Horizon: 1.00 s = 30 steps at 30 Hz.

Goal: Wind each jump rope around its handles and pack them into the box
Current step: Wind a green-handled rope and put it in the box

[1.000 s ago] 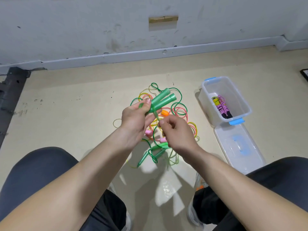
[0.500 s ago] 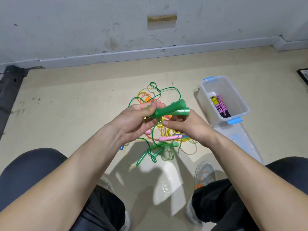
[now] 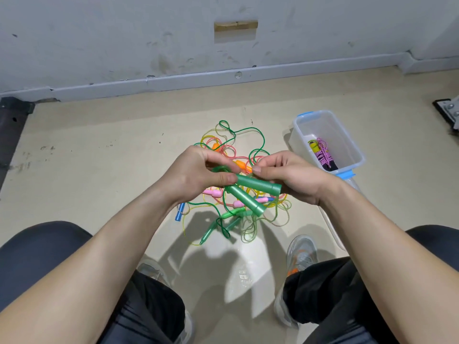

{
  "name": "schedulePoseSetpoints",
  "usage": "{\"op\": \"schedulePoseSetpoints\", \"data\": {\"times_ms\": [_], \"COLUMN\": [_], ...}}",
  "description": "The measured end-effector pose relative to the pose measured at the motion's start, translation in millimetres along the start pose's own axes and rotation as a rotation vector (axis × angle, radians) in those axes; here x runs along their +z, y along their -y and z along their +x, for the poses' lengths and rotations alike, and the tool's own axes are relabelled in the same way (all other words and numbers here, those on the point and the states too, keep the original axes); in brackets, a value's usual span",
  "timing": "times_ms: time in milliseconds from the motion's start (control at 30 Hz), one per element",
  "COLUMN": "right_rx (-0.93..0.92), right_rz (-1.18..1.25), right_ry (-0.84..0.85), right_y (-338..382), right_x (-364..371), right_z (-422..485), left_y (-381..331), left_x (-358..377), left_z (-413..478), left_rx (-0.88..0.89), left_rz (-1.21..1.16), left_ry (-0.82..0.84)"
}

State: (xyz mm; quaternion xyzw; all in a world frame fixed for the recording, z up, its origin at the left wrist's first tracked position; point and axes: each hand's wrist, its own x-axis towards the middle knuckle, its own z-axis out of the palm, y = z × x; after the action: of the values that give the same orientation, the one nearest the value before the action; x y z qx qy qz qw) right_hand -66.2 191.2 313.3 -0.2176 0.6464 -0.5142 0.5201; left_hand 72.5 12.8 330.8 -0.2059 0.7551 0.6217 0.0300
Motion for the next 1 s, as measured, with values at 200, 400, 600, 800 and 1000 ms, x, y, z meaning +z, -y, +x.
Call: {"op": "schedulePoseSetpoints", "data": {"times_ms": [200, 400, 600, 800, 1000], "right_rx": [-0.027, -0.033, 0.063, -0.256, -0.560], "right_rz": [-0.351, -0.819, -0.098, -0.687, -1.258], "right_ry": [-0.083, -0.154, -0.281, -0.480, -0.545], "right_y": [5.4, 6.8, 6.6, -27.4, -46.4], "right_x": [8.7, 17.2, 45.6, 71.2, 60.6], "right_z": [-0.4, 1.2, -2.1, -6.6, -5.0], "left_y": [12.1, 22.2, 29.9, 25.8, 19.0], "left_x": [13.4, 28.7, 35.0, 31.1, 21.3], "left_z": [1.7, 5.4, 12.2, 16.6, 16.2], "left_rx": [0.126, 0.099, -0.002, -0.222, -0.362], "left_rz": [0.380, 0.573, 0.385, -0.254, -0.640], "left_ry": [-0.105, -0.102, -0.394, -0.503, -0.492]}}
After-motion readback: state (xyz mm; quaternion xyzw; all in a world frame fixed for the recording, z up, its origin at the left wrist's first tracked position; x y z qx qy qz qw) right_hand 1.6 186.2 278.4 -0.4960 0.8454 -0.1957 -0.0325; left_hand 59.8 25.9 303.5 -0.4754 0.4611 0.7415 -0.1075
